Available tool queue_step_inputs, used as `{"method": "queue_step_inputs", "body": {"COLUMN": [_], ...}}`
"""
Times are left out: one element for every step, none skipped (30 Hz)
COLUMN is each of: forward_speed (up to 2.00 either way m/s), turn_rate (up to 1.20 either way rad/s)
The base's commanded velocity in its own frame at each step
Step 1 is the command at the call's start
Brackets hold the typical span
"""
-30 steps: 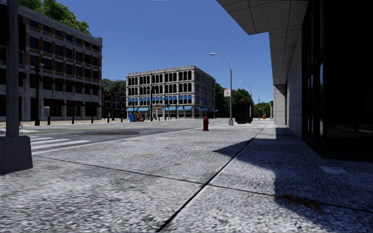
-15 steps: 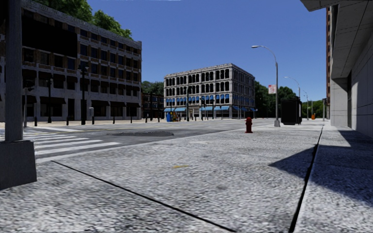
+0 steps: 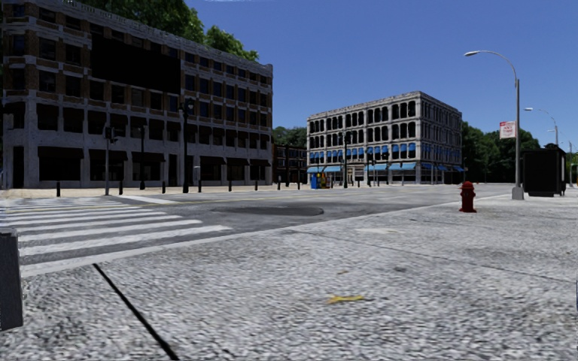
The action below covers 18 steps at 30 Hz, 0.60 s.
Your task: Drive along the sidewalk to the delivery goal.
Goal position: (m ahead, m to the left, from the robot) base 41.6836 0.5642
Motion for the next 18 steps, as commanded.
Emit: {"method": "queue_step_inputs", "body": {"forward_speed": [2.00,2.00,2.00,2.00,2.00,2.00,2.00,2.00,2.00,2.00,2.00,2.00,2.00,2.00,2.00,2.00,2.00,2.00], "turn_rate": [0.49,0.49,0.49,0.49,0.49,0.49,0.49,0.49,0.49,0.49,0.49,0.49,0.49,0.49,0.49,0.49,0.49,0.49]}}
